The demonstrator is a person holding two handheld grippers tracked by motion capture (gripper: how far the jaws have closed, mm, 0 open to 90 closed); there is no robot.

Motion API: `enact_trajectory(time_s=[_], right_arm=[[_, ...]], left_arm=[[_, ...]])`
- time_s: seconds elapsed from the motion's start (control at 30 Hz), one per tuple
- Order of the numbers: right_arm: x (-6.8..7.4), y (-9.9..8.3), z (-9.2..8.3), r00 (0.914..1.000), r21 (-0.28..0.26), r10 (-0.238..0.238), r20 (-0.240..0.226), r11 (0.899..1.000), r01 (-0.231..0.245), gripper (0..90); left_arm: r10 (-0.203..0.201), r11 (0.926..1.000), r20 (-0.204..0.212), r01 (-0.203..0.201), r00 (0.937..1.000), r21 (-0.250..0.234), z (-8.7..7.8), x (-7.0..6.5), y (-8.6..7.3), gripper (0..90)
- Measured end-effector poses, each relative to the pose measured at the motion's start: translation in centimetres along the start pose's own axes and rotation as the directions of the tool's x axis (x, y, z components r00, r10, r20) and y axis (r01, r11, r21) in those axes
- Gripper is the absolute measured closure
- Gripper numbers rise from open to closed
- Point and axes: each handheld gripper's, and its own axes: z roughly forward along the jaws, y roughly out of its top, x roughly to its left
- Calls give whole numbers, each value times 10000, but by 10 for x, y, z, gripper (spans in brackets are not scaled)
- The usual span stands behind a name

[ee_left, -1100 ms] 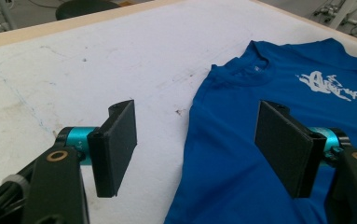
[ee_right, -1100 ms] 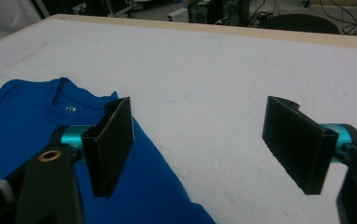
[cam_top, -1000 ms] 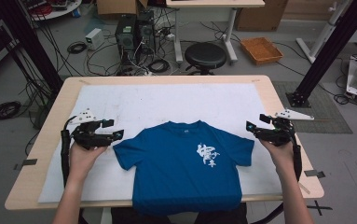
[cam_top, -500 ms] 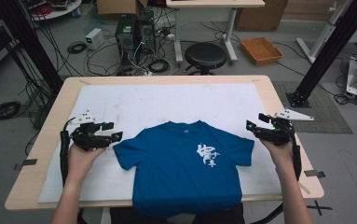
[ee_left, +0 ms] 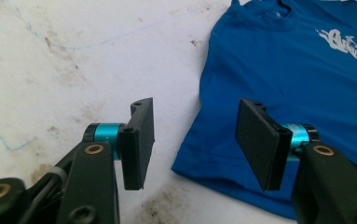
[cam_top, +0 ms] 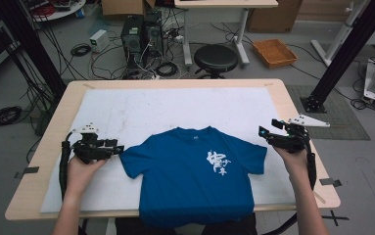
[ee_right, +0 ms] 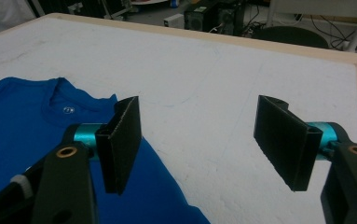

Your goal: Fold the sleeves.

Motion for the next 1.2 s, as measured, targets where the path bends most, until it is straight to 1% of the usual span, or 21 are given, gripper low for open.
enact_trajectory(time_s=[0.1,0.27,0.4,0.47,0.5,0.53,0.57,0.6,0.63,0.67,0.7,0.73,0.77,0.87,0.93,0.97,1.07,1.13,1.2], right_arm=[[1,0,0,10000,-10,-24,13,10000,24,320],[2,0,-1,10000,-11,0,6,10000,0,320],[3,0,-1,10000,-4,34,-19,10000,-34,320],[3,-1,-1,10000,-16,12,-18,10000,-12,320],[4,-1,-1,10000,-20,6,-26,10000,-6,320],[3,-1,-1,10000,-37,56,-27,10000,-56,320],[3,-2,-1,9999,-41,146,-49,9999,-147,320],[3,-2,-1,9996,-48,238,-147,9997,-239,321],[3,-2,-1,9994,-47,311,-175,9995,-312,320],[2,-2,-1,9994,-35,333,-80,9994,-334,320],[2,-2,-1,9990,-8,426,-128,9991,-426,321],[2,-2,0,9988,9,457,-169,9990,-457,321],[2,-2,0,9989,11,451,-153,9990,-451,321],[2,-1,0,9992,-54,387,-138,9992,-388,327],[2,-1,-1,9993,-100,375,-79,9992,-375,328],[2,-1,-1,9992,-101,384,-74,9992,-384,329],[2,-1,-2,9991,-148,411,-50,9990,-412,332],[1,-1,-3,9992,-223,405,-53,9989,-406,333],[1,-1,-4,9990,-241,434,-42,9988,-435,333]], left_arm=[[36,9994,-45,-35,10000,342,4,0,-2,525],[-8,9960,-292,34,9996,892,10,-1,-5,585],[-43,9949,-500,93,9987,1006,11,-1,-7,631],[1,9934,-648,73,9979,1147,13,-2,-7,655],[18,9936,-722,64,9974,1131,12,-2,-8,666],[-63,9935,-775,150,9970,1127,12,-2,-8,686],[-63,9935,-775,150,9970,1127,12,-2,-8,701],[-132,9943,-891,225,9959,1046,13,-2,-8,713],[-53,9941,-961,156,9954,1072,12,-2,-8,731],[-7,9938,-976,116,9952,1110,12,-2,-8,744],[-11,9936,-999,124,9950,1126,12,-3,-8,755],[-11,9936,-999,124,9950,1126,12,-3,-8,786],[125,9927,-1051,2,9944,1204,12,-4,-8,815],[166,9922,-1060,-33,9942,1243,13,-5,-8,861],[224,9919,-1090,-84,9938,1269,13,-6,-7,870],[280,9914,-1088,-137,9937,1305,13,-6,-7,875],[220,9919,-1062,-84,9941,1267,12,-7,-7,879],[214,9929,-900,-107,9957,1185,11,-8,-5,882],[164,9950,-635,-101,9978,989,8,-11,-2,882]])
